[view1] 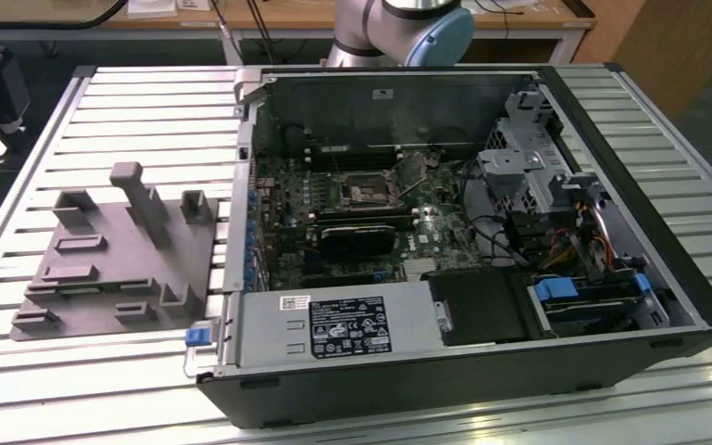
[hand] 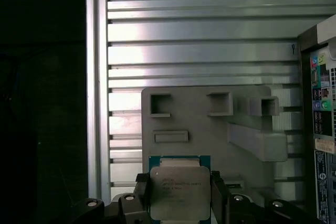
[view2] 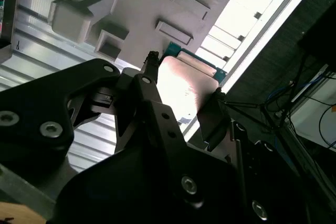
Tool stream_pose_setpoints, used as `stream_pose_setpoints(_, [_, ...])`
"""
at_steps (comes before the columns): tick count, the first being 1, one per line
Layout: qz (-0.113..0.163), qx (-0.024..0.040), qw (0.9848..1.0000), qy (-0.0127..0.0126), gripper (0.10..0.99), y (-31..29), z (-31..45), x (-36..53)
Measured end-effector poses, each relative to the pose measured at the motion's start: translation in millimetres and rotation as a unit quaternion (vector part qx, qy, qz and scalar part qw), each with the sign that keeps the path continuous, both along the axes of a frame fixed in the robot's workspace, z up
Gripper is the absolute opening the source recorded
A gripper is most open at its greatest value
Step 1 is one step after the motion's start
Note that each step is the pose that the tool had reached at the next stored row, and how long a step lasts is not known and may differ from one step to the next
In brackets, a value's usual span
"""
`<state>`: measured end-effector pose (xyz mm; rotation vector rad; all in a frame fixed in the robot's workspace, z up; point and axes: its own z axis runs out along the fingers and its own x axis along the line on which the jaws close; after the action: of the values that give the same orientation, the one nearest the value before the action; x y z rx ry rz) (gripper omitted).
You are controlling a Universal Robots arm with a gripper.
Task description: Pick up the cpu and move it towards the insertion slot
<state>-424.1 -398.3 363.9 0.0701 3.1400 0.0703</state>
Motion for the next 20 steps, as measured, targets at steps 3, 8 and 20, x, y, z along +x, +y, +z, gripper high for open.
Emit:
stream_pose_setpoints(3, [0.0,0.0,1.0,0.0001,0.545,0.1,0.6,3.2])
stream_pose_setpoints(8, [0.0,-0.0001,1.0,0.0002,0.545,0.2,2.4,7.3])
stream_pose_setpoints(20, [0.0,-0.0008,1.0,0.0,0.545,1.5,17.6,11.5])
